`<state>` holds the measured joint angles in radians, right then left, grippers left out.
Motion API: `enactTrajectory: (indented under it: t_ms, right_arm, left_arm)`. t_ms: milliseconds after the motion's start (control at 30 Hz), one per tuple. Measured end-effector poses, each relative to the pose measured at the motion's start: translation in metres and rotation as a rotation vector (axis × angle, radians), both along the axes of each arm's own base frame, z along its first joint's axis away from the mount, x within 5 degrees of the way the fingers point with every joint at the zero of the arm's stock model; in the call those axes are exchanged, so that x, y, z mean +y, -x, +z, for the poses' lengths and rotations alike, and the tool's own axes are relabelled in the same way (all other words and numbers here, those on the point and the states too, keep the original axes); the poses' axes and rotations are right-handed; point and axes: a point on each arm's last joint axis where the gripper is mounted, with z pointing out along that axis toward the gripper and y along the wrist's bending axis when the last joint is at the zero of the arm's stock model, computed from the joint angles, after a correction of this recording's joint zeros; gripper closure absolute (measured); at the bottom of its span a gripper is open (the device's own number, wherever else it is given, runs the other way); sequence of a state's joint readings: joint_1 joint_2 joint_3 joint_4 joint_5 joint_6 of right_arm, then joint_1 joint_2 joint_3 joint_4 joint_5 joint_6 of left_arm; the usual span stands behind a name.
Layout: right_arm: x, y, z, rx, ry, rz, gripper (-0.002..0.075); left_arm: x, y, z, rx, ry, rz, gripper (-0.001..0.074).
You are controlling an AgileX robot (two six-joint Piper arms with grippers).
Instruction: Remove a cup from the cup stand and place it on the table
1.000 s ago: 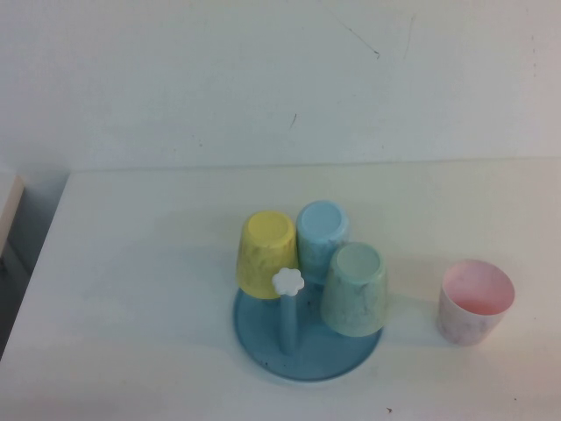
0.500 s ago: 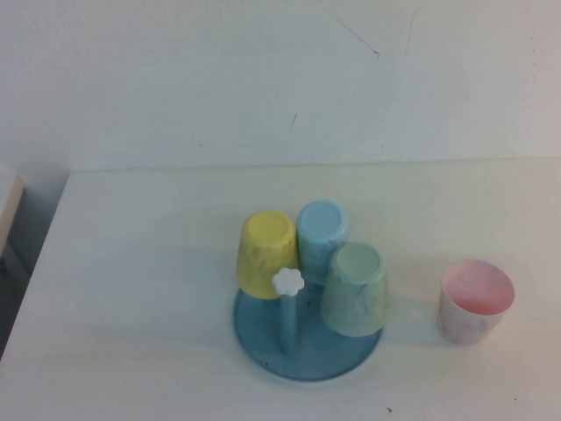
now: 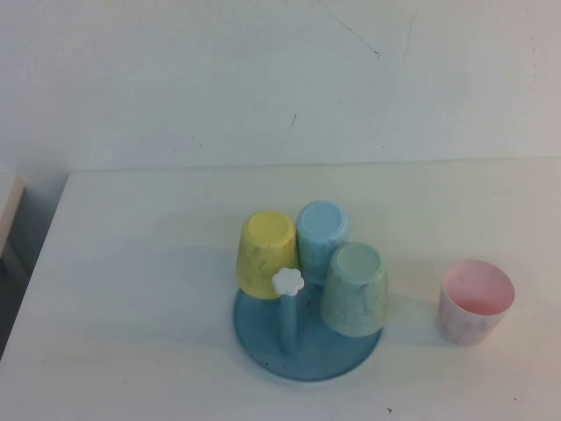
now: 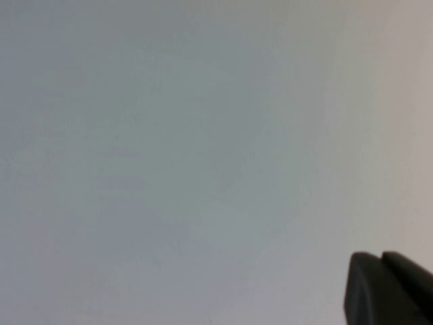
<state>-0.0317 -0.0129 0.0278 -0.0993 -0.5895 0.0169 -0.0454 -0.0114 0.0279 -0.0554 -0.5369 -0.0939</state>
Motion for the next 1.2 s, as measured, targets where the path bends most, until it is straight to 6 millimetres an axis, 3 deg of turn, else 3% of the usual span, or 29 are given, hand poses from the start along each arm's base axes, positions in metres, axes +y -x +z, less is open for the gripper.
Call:
enactTrajectory:
  t_ms: [100,200,400,700,1000,1200]
  right_arm:
    - [0.0,-0.001,-0.002,0.028,-0.003,0.0,0.0729]
    - [-0.001,-0.007,-0.01,0.186,-0.034,0.002,0.0729]
    - [-0.005,-0.006,-0.002,0.425,-0.025,-0.049,0.0729]
    - [-0.008,0.004,0.02,0.503,0.021,-0.106,0.0729]
    - [-0.01,0.006,0.006,0.759,0.204,-0.166,0.0729]
    - [-0.003,-0.002,0.003,1.0,0.282,-0.058,0.0729]
  left_arm:
    - [0.0,0.0,0.0,0.007,0.034,-0.023,0.0738]
    - [0.0,-0.003,-0.004,0.058,0.071,-0.047,0.0738]
    - [-0.002,-0.011,-0.022,0.346,0.184,-0.104,0.0738]
    - [-0.003,-0.016,0.012,0.556,0.201,-0.095,0.0738]
    - [-0.005,-0.047,0.034,0.934,0.077,-0.049,0.0738]
    - [-0.01,-0.071,0.031,1.15,0.018,-0.083,0.0738]
